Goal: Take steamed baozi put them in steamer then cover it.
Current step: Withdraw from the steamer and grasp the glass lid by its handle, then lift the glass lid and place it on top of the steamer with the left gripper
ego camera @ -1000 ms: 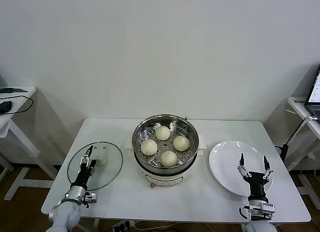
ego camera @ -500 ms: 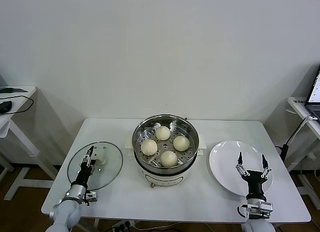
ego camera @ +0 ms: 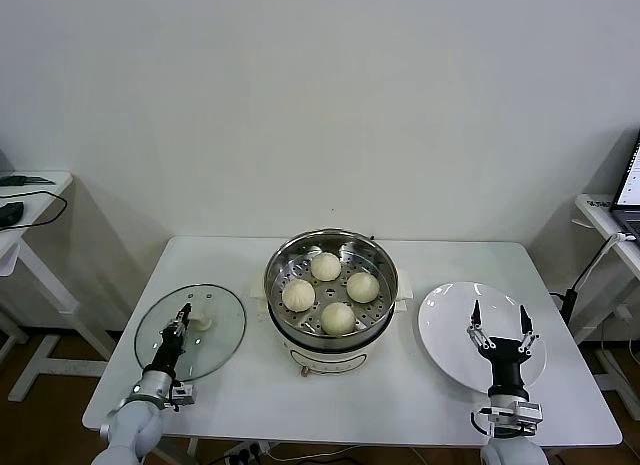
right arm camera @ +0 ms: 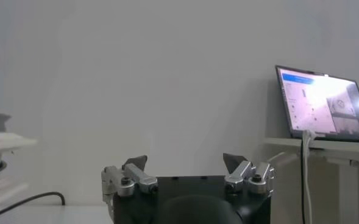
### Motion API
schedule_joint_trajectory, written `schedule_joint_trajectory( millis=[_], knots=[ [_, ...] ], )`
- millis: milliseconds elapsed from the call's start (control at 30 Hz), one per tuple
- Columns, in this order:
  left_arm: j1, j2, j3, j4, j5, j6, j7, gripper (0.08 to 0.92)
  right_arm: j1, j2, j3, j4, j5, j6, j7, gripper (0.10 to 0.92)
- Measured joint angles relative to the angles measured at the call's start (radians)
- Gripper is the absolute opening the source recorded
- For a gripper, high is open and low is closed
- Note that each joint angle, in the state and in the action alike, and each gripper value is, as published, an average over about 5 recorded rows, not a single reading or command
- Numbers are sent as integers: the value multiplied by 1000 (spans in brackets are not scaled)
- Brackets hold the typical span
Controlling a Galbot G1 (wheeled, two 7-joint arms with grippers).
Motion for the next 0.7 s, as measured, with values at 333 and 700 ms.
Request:
schedule_joint_trajectory(
  millis=[333, 700],
  knots=[
    [11, 5, -8, -16, -22, -13, -2, 191, -5, 2, 0, 11, -3, 6, -2, 823],
    [84, 50, -61, -238, -117, 49, 43, 191, 7, 10, -3, -6, -9, 15, -4, 823]
  ],
)
